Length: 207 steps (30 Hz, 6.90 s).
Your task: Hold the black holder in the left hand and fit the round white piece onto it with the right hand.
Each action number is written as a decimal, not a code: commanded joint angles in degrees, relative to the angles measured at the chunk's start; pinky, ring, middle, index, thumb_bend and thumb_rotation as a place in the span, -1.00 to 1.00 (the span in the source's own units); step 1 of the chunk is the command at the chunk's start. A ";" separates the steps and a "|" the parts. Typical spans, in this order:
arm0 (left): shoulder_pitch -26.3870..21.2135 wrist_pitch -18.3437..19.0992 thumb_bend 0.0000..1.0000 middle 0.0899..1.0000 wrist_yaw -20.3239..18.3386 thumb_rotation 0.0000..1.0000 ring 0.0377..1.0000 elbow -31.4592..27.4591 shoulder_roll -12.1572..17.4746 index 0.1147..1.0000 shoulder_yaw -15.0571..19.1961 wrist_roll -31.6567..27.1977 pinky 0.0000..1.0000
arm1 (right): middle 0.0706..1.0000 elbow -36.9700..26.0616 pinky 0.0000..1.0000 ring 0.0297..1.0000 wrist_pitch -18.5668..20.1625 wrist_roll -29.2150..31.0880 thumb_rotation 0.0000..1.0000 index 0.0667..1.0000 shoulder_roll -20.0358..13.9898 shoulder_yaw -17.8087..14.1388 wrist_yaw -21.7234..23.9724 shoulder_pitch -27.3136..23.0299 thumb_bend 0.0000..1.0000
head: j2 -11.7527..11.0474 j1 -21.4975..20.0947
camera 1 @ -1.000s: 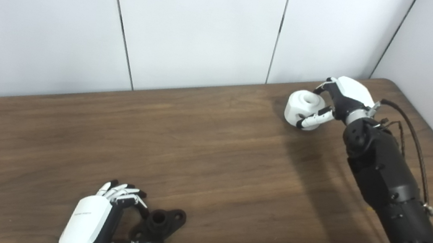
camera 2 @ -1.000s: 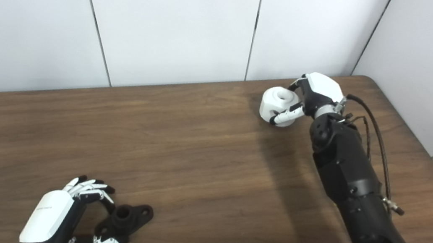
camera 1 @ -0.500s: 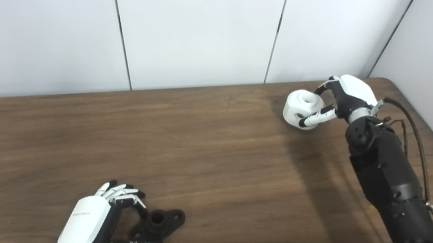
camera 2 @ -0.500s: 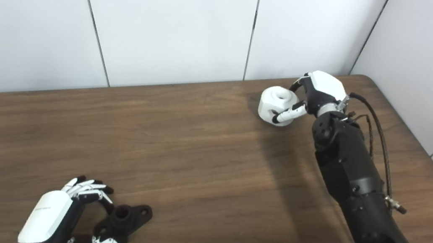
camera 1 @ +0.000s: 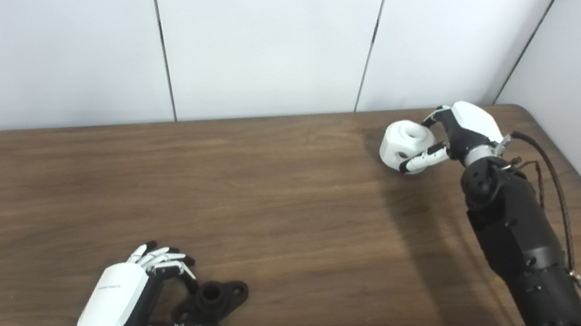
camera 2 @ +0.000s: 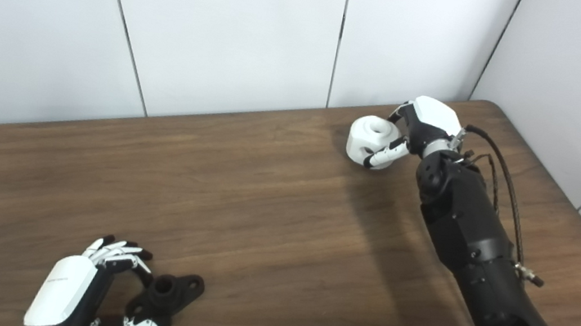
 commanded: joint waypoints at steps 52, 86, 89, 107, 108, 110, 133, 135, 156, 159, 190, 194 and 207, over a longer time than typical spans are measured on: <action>-0.63 0.71 0.04 0.47 0.35 -0.91 0.69 3.26 -1.93 -0.16 -2.35 3.63 0.96 | 0.63 -37.32 1.00 0.92 0.04 3.92 -0.73 -0.11 -0.83 5.39 19.14 2.91 0.05 | 1.31 12.96; -2.04 4.44 0.04 0.50 0.87 -0.91 0.73 4.46 -4.70 -0.16 -5.72 7.07 1.00 | 0.64 -47.48 1.00 0.95 -3.44 0.26 -0.73 -0.11 10.70 15.06 26.92 3.95 0.05 | 4.43 21.99; -2.13 4.76 0.04 0.50 0.60 -0.91 0.74 4.26 -4.69 -0.16 -5.85 7.16 1.00 | 0.64 -47.63 1.00 0.96 -3.97 -0.65 -0.73 -0.11 10.88 15.63 27.50 4.06 0.05 | 4.58 21.92; -2.47 5.43 0.04 0.50 0.64 -0.91 0.73 3.78 -4.41 -0.16 -6.23 6.80 1.00 | 0.64 -46.43 1.00 0.96 -6.03 -1.86 -0.73 -0.11 12.31 16.60 27.20 7.00 0.05 | 5.03 21.80; -2.48 5.49 0.04 0.50 0.56 -0.91 0.73 3.74 -4.41 -0.16 -6.24 6.81 1.00 | 0.64 -46.34 1.00 0.96 -6.04 -1.81 -0.73 -0.11 12.47 16.50 27.06 7.15 0.05 | 5.03 21.80; -2.47 5.55 0.04 0.50 0.48 -0.91 0.73 3.64 -4.40 -0.16 -6.25 6.83 1.00 | 0.64 -46.16 1.00 0.95 -5.88 -2.03 -0.73 -0.11 12.72 16.42 27.04 7.37 0.05 | 5.03 21.80; -2.78 6.21 0.04 0.51 0.46 -0.91 0.73 4.06 -4.87 -0.16 -6.73 7.14 1.00 | 0.66 -45.19 1.00 0.97 -6.65 -1.89 -0.73 -0.11 13.74 16.40 26.91 7.84 0.05 | 5.18 21.60; -2.85 6.18 0.04 0.50 0.59 -0.91 0.72 4.15 -4.88 -0.16 -6.77 7.19 1.00 | 0.66 -44.96 1.00 0.96 -6.83 -1.76 -0.73 -0.11 13.72 16.27 26.57 7.93 0.05 | 5.16 21.60; -2.94 5.99 0.04 0.50 0.95 -0.91 0.73 4.09 -4.72 -0.16 -6.66 6.86 1.00 | 0.67 -45.26 1.00 0.97 -6.78 -2.88 -0.74 -0.11 13.38 16.76 27.66 8.42 0.05 | 5.38 21.05; -2.93 6.12 0.04 0.49 0.93 -0.91 0.72 4.03 -4.80 -0.16 -6.62 6.86 1.00 | 0.67 -45.31 1.00 0.96 -6.81 -2.99 -0.74 -0.11 13.55 16.85 27.64 8.61 0.05 | 5.38 21.05; -3.16 6.29 0.04 0.49 0.79 -0.91 0.72 4.15 -4.91 -0.16 -6.76 7.05 1.00 | 0.65 -45.78 1.00 0.96 -9.14 -2.42 -0.74 -0.11 13.72 17.53 27.03 10.25 0.05 | 5.63 20.99; -3.15 6.34 0.04 0.49 0.96 -0.91 0.72 4.25 -5.02 -0.16 -6.70 7.04 1.00 | 0.66 -45.74 1.00 0.97 -8.94 -2.43 -0.74 -0.11 13.78 17.53 27.39 10.31 0.05 | 5.63 20.99; -3.03 6.35 0.04 0.49 0.77 -0.91 0.72 3.77 -4.94 -0.16 -6.80 7.12 1.00 | 0.66 -45.41 1.00 0.98 -8.48 -2.39 -0.74 -0.11 13.97 17.52 27.76 10.63 0.05 | 5.96 20.57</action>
